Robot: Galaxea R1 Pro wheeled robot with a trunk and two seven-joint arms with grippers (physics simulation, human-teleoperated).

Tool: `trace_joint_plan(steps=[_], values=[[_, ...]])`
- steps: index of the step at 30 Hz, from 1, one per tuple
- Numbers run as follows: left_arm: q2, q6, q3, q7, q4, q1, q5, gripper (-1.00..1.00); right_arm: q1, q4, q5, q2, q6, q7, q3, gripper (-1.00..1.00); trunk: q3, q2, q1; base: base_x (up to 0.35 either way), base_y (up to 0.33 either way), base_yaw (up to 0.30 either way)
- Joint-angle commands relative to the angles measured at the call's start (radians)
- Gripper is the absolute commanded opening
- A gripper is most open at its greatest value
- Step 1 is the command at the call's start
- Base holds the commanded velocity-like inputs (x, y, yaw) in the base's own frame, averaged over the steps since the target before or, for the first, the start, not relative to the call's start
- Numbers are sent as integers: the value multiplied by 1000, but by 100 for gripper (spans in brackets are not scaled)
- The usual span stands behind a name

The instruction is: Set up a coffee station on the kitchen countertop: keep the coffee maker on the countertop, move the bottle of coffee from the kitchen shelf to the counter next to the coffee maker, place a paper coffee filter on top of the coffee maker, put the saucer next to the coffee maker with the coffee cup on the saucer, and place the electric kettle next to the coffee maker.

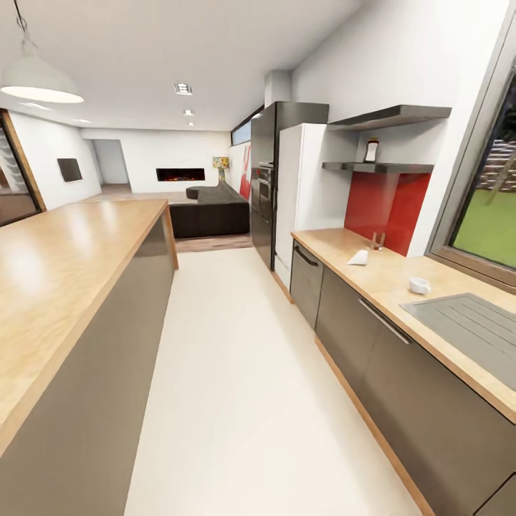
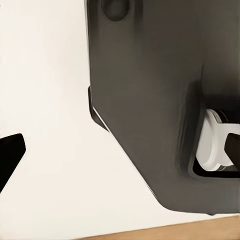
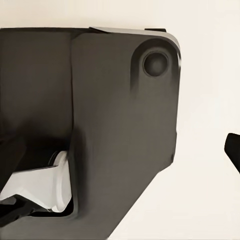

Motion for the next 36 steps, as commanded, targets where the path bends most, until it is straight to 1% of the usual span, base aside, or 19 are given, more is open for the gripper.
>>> trace_joint_plan(steps=[1,8,14,18,19,28,31,36], values=[[0,0,0,1,-2,0,0,100,-1,1,0,0,-6,0,0,100,1,6,-3,0,0,-1],[2,0,-1,1,-1,0,-2,100,-1,1,1,0,-15,0,0,100,23,55,-30,0,0,0],[4,-1,-1,2,-1,0,-2,100,-1,-1,-2,-1,-15,-4,-2,100,23,55,-30,0,0,0],[10,0,-1,3,-2,-2,-1,100,-1,-1,-2,-9,-14,-1,-2,100,24,55,-30,0,0,-49],[20,0,-1,3,-2,-5,0,100,-1,-1,-2,-9,-14,1,-1,100,24,55,-30,0,0,-211],[40,1,-1,4,-2,-7,0,100,-1,-2,-2,-10,-14,2,-3,100,24,55,-30,0,0,-258],[42,1,0,4,-2,-7,0,100,-1,-2,-2,-9,-14,1,-3,100,24,55,-30,0,0,-275],[44,1,3,4,-3,-9,18,100,-1,-2,-3,-9,-14,1,-3,100,24,55,-30,0,0,-279]])
